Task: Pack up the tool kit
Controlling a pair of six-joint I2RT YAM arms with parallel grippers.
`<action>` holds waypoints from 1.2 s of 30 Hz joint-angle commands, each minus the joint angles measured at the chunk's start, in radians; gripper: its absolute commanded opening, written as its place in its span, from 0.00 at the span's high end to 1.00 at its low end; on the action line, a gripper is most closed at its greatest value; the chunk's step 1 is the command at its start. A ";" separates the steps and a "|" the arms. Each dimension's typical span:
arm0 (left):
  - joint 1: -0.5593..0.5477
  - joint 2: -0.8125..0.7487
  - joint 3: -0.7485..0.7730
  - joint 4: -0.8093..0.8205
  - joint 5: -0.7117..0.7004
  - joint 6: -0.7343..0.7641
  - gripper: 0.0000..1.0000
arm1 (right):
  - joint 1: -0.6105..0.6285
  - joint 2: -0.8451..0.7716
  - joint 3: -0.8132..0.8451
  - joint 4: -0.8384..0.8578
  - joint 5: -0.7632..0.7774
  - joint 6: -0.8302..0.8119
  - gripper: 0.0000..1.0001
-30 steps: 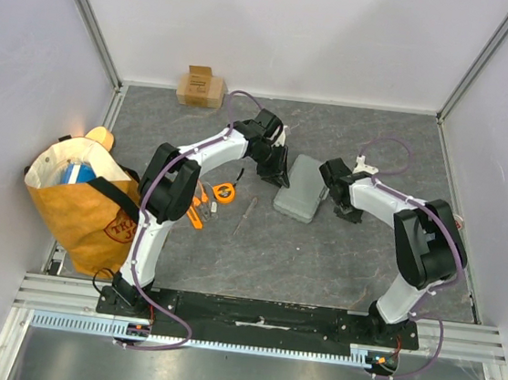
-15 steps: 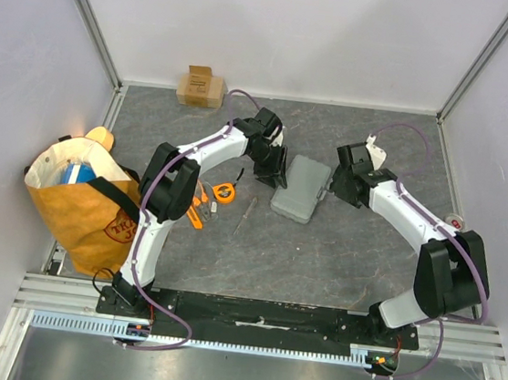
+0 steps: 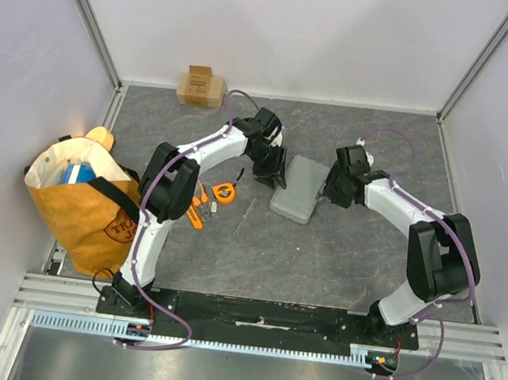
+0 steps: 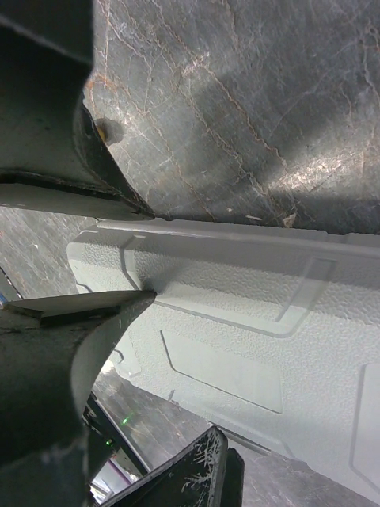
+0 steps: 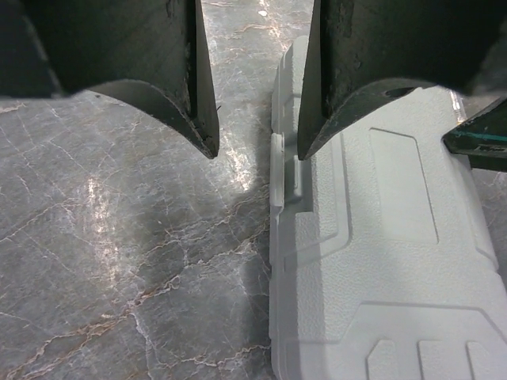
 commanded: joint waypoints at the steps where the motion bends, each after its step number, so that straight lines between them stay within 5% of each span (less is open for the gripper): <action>1: 0.004 0.037 0.005 -0.067 -0.048 0.035 0.54 | -0.012 0.018 -0.011 0.040 -0.018 -0.010 0.51; 16: 0.006 0.040 0.012 -0.067 -0.039 0.023 0.54 | -0.018 0.061 -0.037 0.104 -0.022 -0.011 0.60; 24: 0.004 0.020 0.023 -0.067 -0.036 0.023 0.53 | -0.023 0.050 -0.045 0.168 -0.084 -0.013 1.00; 30: 0.004 -0.045 0.074 -0.061 -0.048 0.027 0.30 | -0.023 -0.011 0.044 0.008 -0.006 -0.052 1.00; 36: 0.006 -0.126 0.082 0.040 0.042 0.009 0.25 | -0.021 -0.091 0.150 -0.111 -0.011 -0.100 1.00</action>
